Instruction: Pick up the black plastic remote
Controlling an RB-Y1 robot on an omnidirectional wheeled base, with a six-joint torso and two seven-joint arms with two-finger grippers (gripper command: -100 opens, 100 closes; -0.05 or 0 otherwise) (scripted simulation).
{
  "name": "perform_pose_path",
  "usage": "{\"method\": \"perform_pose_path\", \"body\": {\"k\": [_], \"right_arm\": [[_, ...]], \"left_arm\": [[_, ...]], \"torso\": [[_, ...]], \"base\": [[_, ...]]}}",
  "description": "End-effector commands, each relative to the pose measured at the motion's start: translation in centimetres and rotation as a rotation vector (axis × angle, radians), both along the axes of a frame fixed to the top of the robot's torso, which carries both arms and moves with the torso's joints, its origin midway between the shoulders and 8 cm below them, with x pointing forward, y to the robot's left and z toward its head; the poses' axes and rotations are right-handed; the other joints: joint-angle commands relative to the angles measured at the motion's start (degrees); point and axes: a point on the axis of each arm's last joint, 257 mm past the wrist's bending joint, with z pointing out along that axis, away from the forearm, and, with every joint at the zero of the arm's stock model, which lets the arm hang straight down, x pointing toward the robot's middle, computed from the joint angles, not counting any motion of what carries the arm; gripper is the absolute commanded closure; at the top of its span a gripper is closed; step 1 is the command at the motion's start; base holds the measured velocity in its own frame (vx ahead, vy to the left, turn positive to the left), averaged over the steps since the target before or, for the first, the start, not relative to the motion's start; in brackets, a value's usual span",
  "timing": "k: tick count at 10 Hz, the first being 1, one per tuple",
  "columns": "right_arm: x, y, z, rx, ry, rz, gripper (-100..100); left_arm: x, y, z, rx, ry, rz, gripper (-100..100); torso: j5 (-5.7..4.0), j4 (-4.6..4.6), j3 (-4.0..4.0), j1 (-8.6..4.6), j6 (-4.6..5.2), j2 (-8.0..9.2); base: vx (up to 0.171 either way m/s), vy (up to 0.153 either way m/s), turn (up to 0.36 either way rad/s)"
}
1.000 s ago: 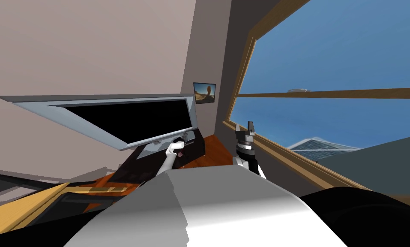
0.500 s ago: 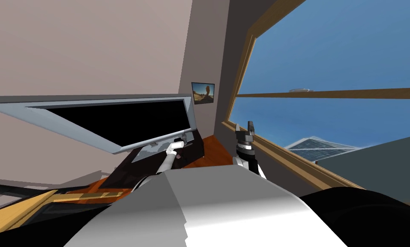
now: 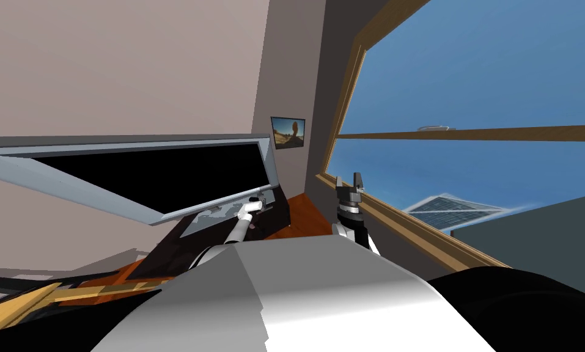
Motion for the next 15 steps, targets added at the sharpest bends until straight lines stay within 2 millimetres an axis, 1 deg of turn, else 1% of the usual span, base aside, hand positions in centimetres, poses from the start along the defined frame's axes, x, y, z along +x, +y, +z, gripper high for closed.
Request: {"method": "perform_pose_path", "body": {"k": [1,3,4,8,9,10,12,13,14,15], "right_arm": [[0.0,0.0,0.0,0.000,0.000,0.000,0],[0.0,0.0,0.0,0.000,0.000,0.000,0],[0.0,0.0,0.0,0.000,0.000,0.000,0],[0.0,0.0,0.0,0.000,0.000,0.000,0],[0.0,0.0,0.0,0.000,0.000,0.000,0],[0.0,0.0,0.0,0.000,0.000,0.000,0],[0.0,0.0,0.0,0.000,0.000,0.000,0],[0.0,0.0,0.0,0.000,0.000,0.000,0],[0.0,0.0,0.0,0.000,0.000,0.000,0],[0.0,0.0,0.0,0.000,0.000,0.000,0]], "left_arm": [[-0.5,0.0,-0.9,-0.002,0.029,0.005,-100],[-1.8,0.6,-2.3,-0.010,0.101,0.022,-100],[-1.8,0.6,-2.3,-0.010,0.101,0.022,-100],[-4.4,1.5,-4.5,-0.026,0.236,0.057,-100],[-5.5,1.9,-5.1,-0.033,0.289,0.073,-100],[-5.8,1.9,-5.4,-0.034,0.296,0.074,-100],[-7.0,2.3,-6.0,-0.042,0.352,0.091,-100],[-8.0,2.5,-6.4,-0.049,0.398,0.105,-100],[-8.2,2.5,-6.5,-0.050,0.402,0.106,-100],[-9.2,2.8,-6.9,-0.057,0.446,0.120,-100]], "torso": [[0.00,0.00,0.00,0.00,0.00,0.00],[0.01,0.04,0.07,0.05,0.01,0.10],[0.01,0.03,0.07,0.04,0.00,0.11],[0.00,0.02,0.02,0.00,0.01,0.02],[0.00,0.01,0.02,0.02,0.00,0.03],[0.00,0.01,0.01,0.02,0.00,0.01],[0.01,0.02,0.03,0.05,0.00,0.05],[0.01,0.02,0.04,0.05,0.00,0.07],[0.01,0.02,0.04,0.04,0.00,0.06],[0.01,0.02,0.05,0.04,0.00,0.09]], "base": [[0.030,-0.007,0.004],[0.049,-0.013,-0.017],[0.026,-0.010,0.005],[0.064,-0.021,-0.013],[0.078,-0.020,-0.018],[0.063,-0.011,-0.005],[0.061,-0.011,-0.013],[0.063,-0.013,-0.012],[0.056,-0.016,-0.008],[0.056,-0.016,-0.013]]}}
